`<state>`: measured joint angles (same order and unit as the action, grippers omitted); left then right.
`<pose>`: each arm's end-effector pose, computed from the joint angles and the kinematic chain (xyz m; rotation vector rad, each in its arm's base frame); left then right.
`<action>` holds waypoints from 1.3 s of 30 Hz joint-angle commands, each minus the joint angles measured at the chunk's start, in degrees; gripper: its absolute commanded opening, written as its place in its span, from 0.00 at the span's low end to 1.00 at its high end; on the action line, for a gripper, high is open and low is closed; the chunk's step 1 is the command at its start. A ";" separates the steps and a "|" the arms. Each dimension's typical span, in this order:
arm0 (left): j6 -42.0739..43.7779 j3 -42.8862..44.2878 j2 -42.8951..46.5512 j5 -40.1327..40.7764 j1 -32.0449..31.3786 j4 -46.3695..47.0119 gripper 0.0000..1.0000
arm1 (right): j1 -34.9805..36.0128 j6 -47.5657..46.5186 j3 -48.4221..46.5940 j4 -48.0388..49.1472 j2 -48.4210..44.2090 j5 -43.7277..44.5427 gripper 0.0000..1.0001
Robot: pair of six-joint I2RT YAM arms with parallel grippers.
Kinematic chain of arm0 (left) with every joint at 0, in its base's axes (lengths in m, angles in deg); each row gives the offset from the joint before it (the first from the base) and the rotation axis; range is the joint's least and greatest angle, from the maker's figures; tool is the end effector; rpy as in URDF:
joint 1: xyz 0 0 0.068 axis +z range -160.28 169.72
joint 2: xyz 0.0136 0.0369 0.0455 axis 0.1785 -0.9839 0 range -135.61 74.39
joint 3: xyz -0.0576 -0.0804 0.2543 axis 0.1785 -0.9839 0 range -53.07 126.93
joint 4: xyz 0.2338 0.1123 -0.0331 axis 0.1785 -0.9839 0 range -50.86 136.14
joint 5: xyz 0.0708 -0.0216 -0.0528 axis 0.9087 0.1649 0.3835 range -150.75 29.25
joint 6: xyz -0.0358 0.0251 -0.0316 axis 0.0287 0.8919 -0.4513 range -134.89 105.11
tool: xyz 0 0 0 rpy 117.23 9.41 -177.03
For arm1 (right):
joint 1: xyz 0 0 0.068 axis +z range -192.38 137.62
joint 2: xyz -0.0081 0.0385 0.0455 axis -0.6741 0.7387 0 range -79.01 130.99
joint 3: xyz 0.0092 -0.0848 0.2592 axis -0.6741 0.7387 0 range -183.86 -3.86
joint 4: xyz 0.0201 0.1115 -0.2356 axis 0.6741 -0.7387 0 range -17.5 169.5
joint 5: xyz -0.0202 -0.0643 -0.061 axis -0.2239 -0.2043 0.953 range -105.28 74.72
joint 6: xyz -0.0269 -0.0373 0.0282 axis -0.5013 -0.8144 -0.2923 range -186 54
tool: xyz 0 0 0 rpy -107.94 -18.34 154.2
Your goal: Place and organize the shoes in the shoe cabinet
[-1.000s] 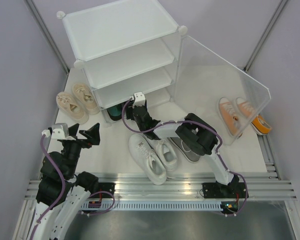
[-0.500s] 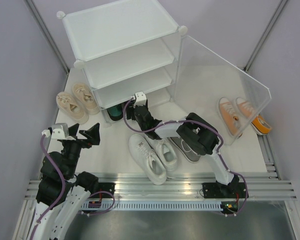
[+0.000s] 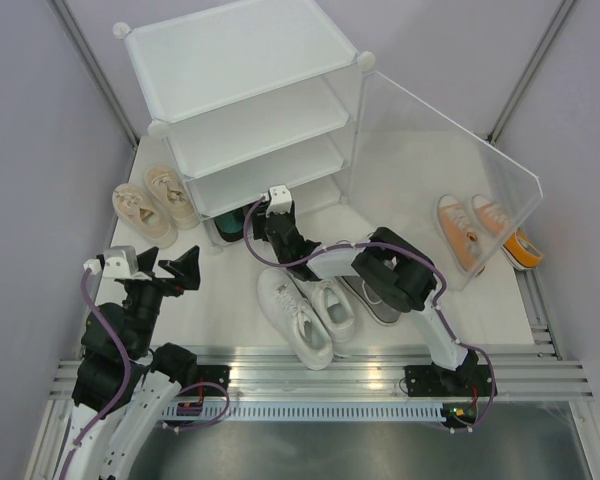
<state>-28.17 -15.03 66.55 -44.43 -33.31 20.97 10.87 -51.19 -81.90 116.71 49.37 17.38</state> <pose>0.0478 -0.0095 0.3342 -0.1047 1.4899 -0.3011 0.3072 0.3793 0.1466 -0.1896 1.7660 0.3484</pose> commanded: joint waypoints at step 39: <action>0.89 0.19 -0.60 -0.94 -0.35 1.26 1.00 | -2.80 4.16 -9.50 2.87 6.27 -4.10 0.27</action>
<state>-28.17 -15.03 66.40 -44.43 -33.31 20.97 9.71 -51.65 -87.93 117.73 54.13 17.10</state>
